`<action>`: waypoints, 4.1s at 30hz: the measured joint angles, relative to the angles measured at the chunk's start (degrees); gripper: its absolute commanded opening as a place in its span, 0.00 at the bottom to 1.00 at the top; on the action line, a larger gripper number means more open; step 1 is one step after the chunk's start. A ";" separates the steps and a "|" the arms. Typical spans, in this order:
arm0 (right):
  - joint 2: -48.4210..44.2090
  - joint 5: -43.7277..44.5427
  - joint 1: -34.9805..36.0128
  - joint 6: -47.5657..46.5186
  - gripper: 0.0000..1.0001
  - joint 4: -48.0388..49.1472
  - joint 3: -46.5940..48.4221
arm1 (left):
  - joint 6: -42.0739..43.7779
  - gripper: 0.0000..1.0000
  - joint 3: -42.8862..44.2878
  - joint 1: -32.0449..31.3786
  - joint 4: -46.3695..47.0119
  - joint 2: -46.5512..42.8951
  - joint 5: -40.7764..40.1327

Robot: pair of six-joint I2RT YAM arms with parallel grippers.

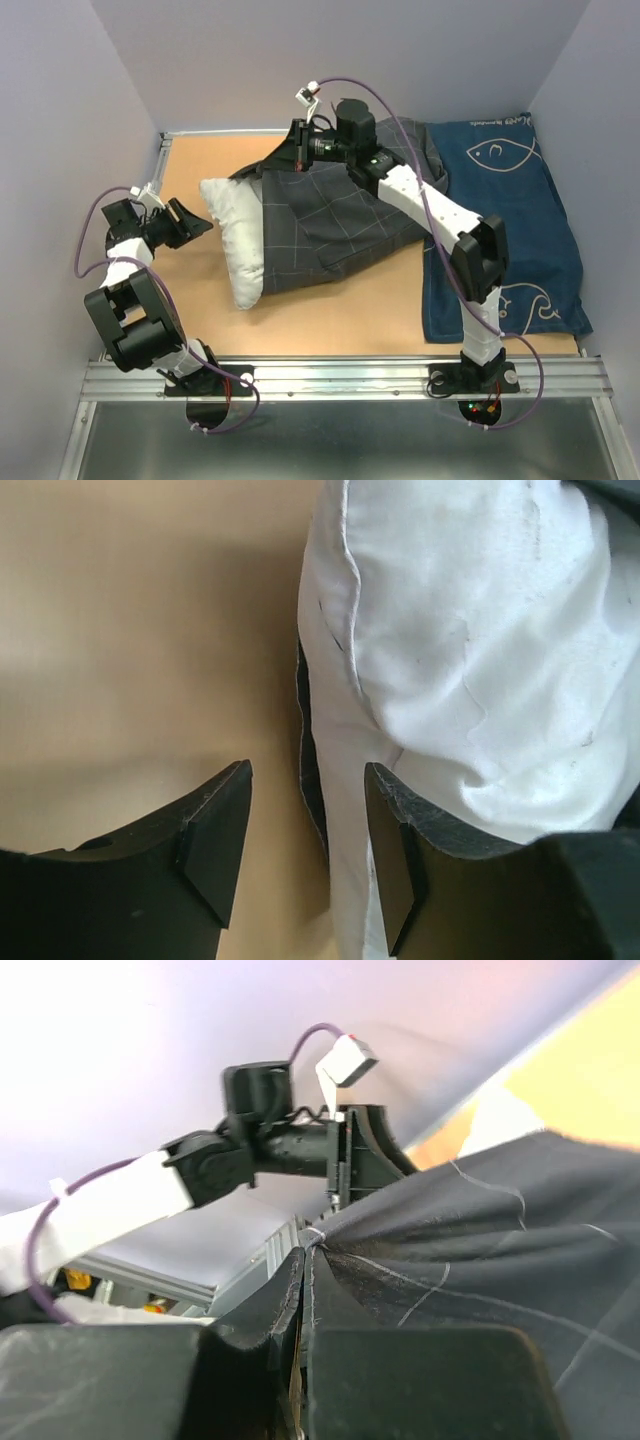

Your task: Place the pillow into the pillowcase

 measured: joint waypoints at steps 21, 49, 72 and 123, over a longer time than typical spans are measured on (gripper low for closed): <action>-6.58 -0.35 -6.19 -0.68 0.00 -4.00 10.88 | -2.08 0.62 -3.85 -10.01 14.99 -4.79 4.66; -6.62 1.51 -7.87 0.87 0.01 -4.39 14.36 | -22.67 0.62 -17.44 -8.52 25.14 -13.40 5.77; -6.62 1.70 -8.17 1.60 0.00 -4.28 14.73 | -21.05 0.60 -9.55 -9.31 19.87 -19.43 7.72; -22.38 9.29 -17.11 -12.44 0.01 -2.40 15.96 | -37.29 0.00 66.64 -39.67 29.11 7.17 -6.36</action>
